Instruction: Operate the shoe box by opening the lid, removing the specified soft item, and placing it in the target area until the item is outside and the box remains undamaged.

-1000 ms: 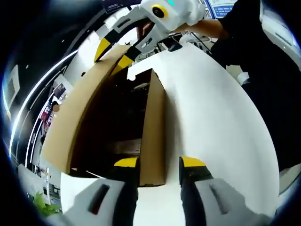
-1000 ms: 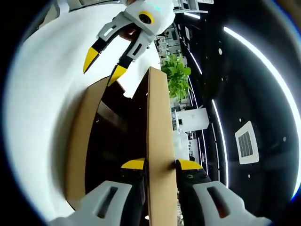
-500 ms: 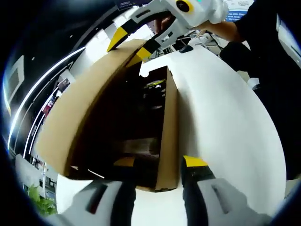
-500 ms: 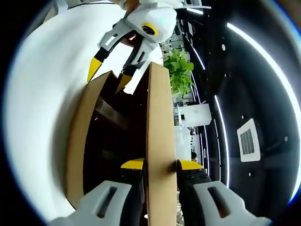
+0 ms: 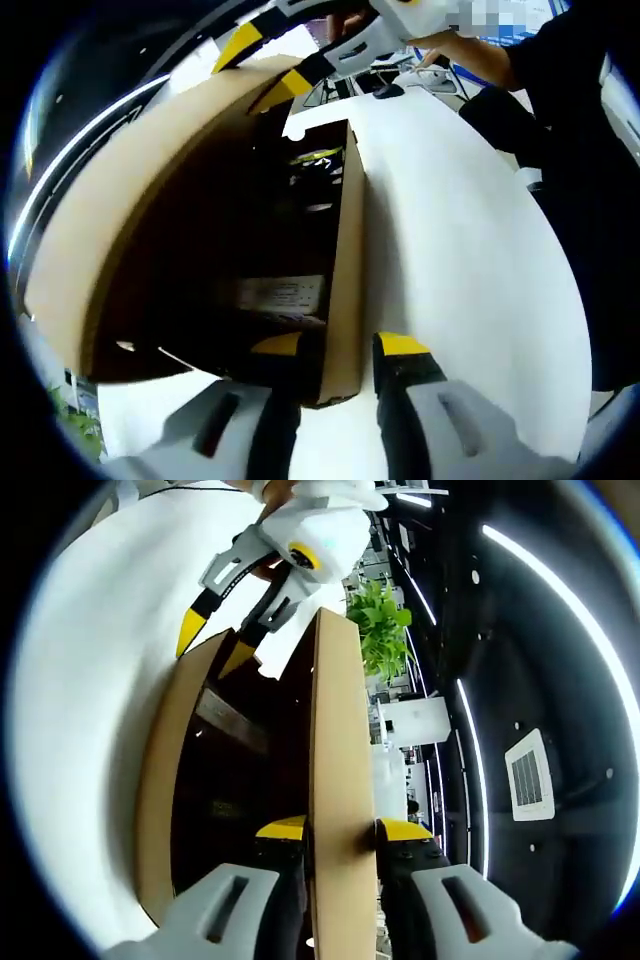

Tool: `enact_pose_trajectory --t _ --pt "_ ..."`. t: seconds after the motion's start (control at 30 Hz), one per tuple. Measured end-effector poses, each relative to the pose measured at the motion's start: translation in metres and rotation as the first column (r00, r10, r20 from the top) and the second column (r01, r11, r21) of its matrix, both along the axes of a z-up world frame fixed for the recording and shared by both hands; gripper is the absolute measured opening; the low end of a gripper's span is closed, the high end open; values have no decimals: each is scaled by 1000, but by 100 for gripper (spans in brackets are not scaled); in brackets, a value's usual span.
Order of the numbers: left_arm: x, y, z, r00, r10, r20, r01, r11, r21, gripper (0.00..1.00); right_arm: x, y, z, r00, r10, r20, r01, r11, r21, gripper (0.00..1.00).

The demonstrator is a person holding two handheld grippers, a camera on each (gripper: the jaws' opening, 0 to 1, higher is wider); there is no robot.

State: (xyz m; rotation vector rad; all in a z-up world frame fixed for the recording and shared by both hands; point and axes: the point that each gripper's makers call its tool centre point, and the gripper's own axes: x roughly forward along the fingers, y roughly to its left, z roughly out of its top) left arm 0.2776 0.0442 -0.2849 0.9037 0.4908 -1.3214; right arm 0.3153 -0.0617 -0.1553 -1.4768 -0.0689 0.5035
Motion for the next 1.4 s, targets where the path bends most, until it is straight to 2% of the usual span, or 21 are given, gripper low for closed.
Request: enact_pose_trajectory --t 0.1,0.23,0.3,0.4,0.53,0.63,0.73,0.93,1.4 --pt "-3 -1 -3 1000 -25 5 25 1000 13 26 0 0 0 1000 0 -1 0 1000 2 25" --pt "-4 -5 -8 999 -27 -20 27 999 27 24 1 1 0 1000 -5 2 5 1000 -2 25" --pt "-4 -4 -8 999 -46 -4 46 998 42 22 2 1 1 1000 -5 3 5 1000 -2 25" --pt "-2 -2 -11 998 -67 21 64 992 112 18 4 1 3 1000 -13 6 13 1000 -5 25" --pt "4 -2 -12 998 -58 2 57 986 158 9 7 1 4 1000 -25 10 25 1000 -3 25" --pt "2 -3 -14 996 -78 -46 84 984 159 7 7 1 4 999 -30 10 31 999 -9 25" --pt "1 -3 -14 994 -94 -49 100 983 152 6 7 0 4 999 -35 10 35 999 -14 25" --pt "0 -3 -15 992 -76 -98 89 988 128 4 7 0 3 999 -37 18 37 999 -12 25" --pt "0 -2 -15 993 -71 -98 83 988 127 4 13 2 7 999 -30 35 31 1000 -7 24"
